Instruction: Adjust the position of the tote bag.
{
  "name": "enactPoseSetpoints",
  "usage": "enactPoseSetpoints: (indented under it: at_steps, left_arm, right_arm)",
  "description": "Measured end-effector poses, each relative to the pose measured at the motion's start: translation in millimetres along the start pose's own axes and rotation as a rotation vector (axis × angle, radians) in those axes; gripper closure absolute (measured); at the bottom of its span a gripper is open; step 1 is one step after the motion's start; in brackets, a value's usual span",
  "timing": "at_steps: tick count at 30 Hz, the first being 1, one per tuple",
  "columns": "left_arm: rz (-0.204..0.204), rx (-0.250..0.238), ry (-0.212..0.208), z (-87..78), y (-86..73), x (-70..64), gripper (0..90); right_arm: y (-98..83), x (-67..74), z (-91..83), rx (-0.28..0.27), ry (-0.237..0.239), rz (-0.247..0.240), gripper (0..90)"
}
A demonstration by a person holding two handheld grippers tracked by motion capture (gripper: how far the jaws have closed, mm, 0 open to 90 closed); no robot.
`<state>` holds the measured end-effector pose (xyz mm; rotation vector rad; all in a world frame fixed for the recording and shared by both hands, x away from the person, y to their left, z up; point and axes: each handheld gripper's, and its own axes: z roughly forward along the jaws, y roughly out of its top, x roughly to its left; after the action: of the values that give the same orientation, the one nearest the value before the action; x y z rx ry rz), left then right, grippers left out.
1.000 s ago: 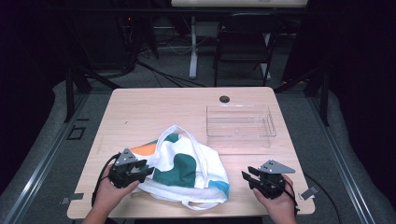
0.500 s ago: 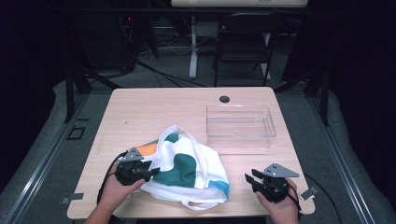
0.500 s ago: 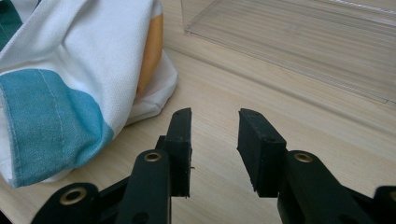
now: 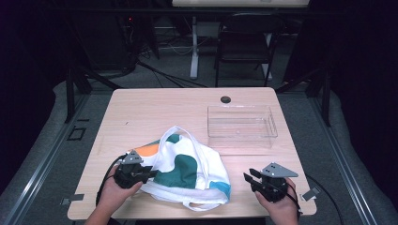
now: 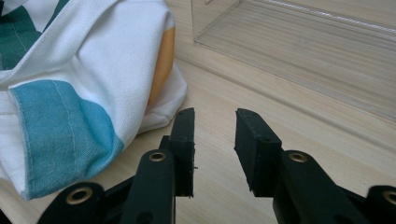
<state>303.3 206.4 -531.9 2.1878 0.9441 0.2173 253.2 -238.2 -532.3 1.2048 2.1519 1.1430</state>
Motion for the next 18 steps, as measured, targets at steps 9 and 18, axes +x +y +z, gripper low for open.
enactPoseSetpoints:
  at_steps: [9, 18]
  left_arm:
    - [-0.004, 0.000, 0.002, -6.8, -6.4, -0.4, 83.8]
    - [0.011, -0.018, 0.004, -11.9, -7.8, -3.1, 87.7]
  right_arm:
    - [6.1, 1.5, 8.7, -0.008, 0.024, -0.015, 68.2]
    - [9.8, 3.5, 12.2, -0.018, 0.040, -0.025, 68.5]
